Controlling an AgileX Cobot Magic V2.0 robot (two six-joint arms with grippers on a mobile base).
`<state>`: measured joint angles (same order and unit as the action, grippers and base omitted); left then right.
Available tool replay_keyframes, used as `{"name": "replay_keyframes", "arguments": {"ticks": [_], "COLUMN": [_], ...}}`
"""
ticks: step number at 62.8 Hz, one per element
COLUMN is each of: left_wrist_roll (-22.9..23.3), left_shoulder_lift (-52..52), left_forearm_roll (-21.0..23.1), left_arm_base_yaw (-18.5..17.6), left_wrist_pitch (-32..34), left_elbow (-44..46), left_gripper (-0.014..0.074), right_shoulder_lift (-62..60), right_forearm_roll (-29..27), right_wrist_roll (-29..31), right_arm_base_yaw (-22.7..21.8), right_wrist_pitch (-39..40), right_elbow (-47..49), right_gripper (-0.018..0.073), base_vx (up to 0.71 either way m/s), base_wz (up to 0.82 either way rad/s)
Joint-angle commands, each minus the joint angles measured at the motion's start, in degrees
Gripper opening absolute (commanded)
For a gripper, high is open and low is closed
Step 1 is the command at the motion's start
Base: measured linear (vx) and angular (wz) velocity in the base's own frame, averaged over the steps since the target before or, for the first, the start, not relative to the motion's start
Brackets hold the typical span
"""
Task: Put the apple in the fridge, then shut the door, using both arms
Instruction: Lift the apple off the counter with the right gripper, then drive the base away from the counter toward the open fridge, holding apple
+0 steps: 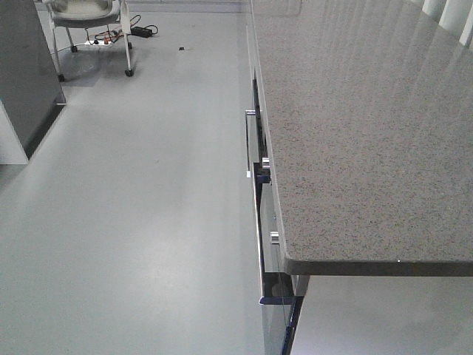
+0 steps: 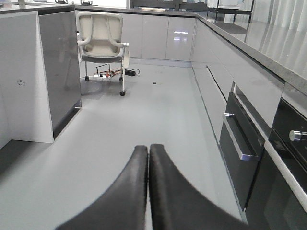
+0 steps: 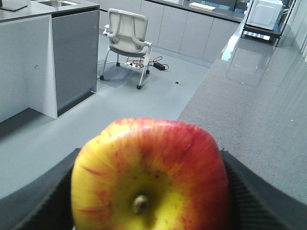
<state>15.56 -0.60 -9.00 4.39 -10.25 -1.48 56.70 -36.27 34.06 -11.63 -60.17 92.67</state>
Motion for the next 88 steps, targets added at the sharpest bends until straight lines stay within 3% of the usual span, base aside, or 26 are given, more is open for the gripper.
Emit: {"name": "replay_keyframes", "arguments": {"ticks": [1, 88], "left_wrist_roll": [0.4, 0.4], "left_shoulder_lift": [-0.8, -0.8], "left_forearm_roll": [0.1, 0.1], "left_arm_base_yaw": [-0.4, -0.4], "left_wrist_pitch": [4.5, 4.5], "left_elbow": [-1.6, -1.6], "left_gripper": [-0.0006, -0.0006], "right_shoulder_lift": [-0.3, -0.3], "right_forearm_roll": [-2.1, -2.1], "right_wrist_roll": [0.5, 0.5], "right_arm_base_yaw": [-0.3, -0.3], "right_wrist_pitch": [4.0, 3.8], "right_elbow": [1.4, 1.4], "right_gripper": [0.0024, 0.0024], "base_vx": [0.00, 0.00], "base_wz": [0.00, 0.01]}}
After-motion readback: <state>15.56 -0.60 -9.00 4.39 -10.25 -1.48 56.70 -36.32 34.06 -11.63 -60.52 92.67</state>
